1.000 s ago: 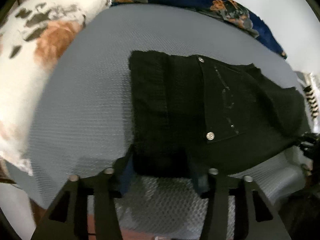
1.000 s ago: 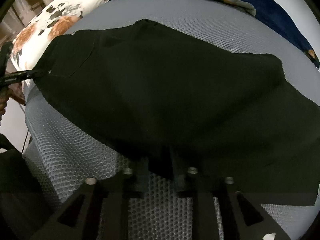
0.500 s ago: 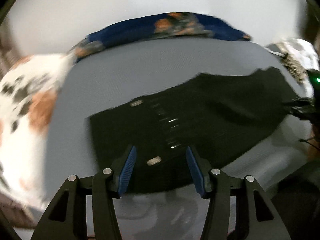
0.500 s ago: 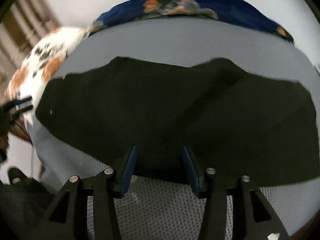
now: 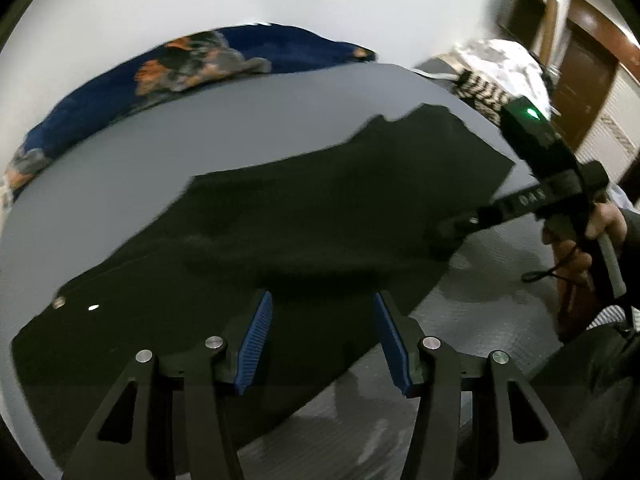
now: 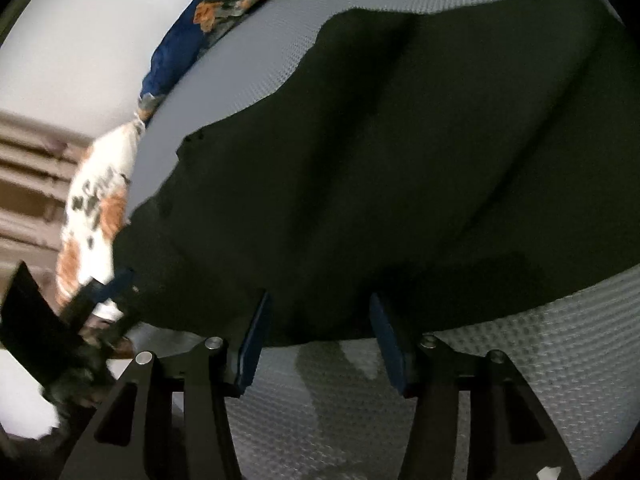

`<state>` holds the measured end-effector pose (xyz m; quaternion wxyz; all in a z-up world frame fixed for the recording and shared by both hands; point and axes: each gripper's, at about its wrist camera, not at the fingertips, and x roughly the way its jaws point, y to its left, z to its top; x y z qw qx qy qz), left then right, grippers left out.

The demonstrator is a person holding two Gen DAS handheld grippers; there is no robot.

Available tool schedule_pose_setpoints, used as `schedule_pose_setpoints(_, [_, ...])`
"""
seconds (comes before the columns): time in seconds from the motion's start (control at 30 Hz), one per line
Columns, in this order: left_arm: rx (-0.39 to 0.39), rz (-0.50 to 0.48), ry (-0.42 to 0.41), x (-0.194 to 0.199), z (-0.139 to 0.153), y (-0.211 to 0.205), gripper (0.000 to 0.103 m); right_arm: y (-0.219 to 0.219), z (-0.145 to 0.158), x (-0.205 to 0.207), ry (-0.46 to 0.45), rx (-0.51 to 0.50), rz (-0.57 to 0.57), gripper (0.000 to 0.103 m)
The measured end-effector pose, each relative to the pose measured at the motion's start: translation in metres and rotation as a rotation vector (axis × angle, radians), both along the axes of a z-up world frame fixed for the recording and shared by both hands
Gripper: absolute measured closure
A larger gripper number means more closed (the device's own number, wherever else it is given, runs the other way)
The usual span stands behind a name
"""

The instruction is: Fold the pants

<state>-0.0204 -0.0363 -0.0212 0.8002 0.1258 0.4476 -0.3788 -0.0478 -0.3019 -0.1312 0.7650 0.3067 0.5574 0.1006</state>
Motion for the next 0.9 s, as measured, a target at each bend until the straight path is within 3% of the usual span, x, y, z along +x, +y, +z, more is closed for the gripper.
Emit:
schedule_pose_setpoints(0.03, [-0.001, -0.012, 0.004, 0.0, -0.002, -0.006, 0.049, 0.0, -0.001, 0.002, -0.006, 0.025, -0.01, 0.056])
schedule_pose_setpoints(0.1, [0.008, -0.05, 0.012, -0.002, -0.007, -0.023, 0.049, 0.0, 0.0, 0.006, -0.023, 0.051, -0.043, 0.074])
schedule_pose_setpoints(0.17, [0.015, -0.076, 0.008, -0.004, -0.01, -0.034, 0.049, -0.002, 0.003, 0.012, -0.037, 0.058, -0.055, 0.082])
schedule_pose_setpoints(0.6, [0.045, -0.188, 0.018, -0.008, -0.032, -0.1, 0.05, -0.01, 0.008, 0.031, -0.073, 0.124, -0.087, 0.084])
schedule_pose_setpoints(0.67, [0.047, -0.201, 0.018, -0.008, -0.036, -0.107, 0.069, -0.013, 0.008, 0.031, -0.079, 0.13, -0.09, 0.082])
schedule_pose_setpoints(0.7, [0.051, -0.212, 0.03, -0.008, -0.039, -0.112, 0.092, -0.014, 0.008, 0.03, -0.078, 0.132, -0.1, 0.08])
schedule_pose_setpoints(0.77, [0.084, -0.19, 0.019, -0.006, -0.043, -0.117, 0.096, -0.016, 0.003, 0.028, -0.074, 0.158, -0.121, 0.076])
schedule_pose_setpoints(0.9, [0.044, -0.155, 0.021, -0.004, -0.035, -0.11, 0.098, -0.016, -0.008, 0.021, -0.068, 0.27, -0.143, 0.071])
